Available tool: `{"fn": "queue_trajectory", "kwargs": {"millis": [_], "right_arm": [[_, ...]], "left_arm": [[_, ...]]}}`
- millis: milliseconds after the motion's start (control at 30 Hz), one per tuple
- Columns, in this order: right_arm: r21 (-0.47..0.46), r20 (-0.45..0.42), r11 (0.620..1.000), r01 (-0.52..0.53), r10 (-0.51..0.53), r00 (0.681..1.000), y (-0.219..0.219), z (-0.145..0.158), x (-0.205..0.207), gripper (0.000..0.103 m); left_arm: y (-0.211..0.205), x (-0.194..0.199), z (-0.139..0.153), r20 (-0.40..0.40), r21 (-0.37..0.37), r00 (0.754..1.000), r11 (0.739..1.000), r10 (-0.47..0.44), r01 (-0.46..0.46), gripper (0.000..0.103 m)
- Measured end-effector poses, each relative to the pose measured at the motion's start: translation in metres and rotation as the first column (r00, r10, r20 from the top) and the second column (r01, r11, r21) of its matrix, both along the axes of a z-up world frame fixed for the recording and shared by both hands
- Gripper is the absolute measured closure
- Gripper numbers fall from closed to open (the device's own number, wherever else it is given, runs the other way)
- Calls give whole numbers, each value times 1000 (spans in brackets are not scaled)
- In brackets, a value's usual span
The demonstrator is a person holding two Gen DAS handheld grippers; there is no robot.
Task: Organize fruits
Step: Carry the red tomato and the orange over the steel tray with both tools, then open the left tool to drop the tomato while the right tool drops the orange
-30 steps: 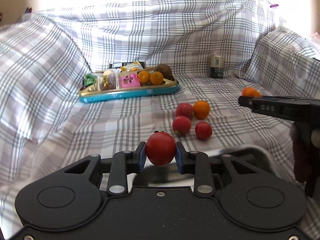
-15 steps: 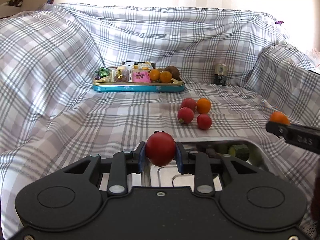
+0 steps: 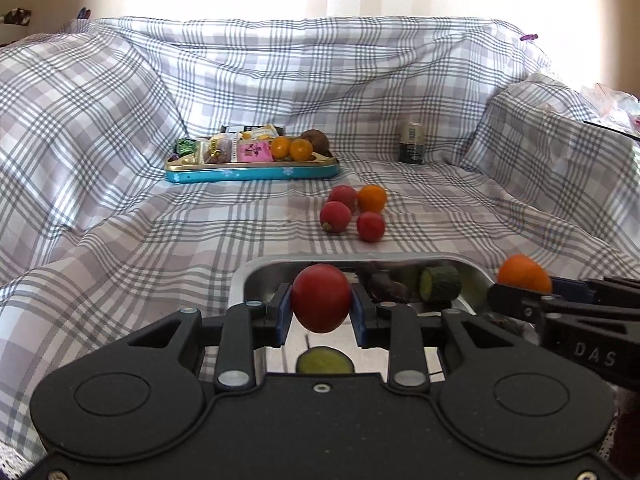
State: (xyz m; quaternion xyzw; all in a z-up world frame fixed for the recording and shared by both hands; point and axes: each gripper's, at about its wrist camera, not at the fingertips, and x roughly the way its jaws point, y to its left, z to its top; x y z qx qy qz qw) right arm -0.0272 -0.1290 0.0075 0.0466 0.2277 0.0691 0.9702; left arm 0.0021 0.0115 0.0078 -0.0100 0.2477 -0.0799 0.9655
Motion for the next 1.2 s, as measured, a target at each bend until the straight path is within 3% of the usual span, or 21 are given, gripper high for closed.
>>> {"fn": "queue_trajectory", "kwargs": {"millis": [167, 1200], "right_arm": [[-44, 11, 998, -41, 42, 999, 10, -2, -3, 61], [-32, -29, 998, -58, 57, 998, 10, -5, 5, 60]], "left_arm": [[-7, -3, -3, -9, 12, 999, 999, -34, 34, 64], [-18, 0, -7, -50, 45, 996, 996, -78, 80, 62]]}}
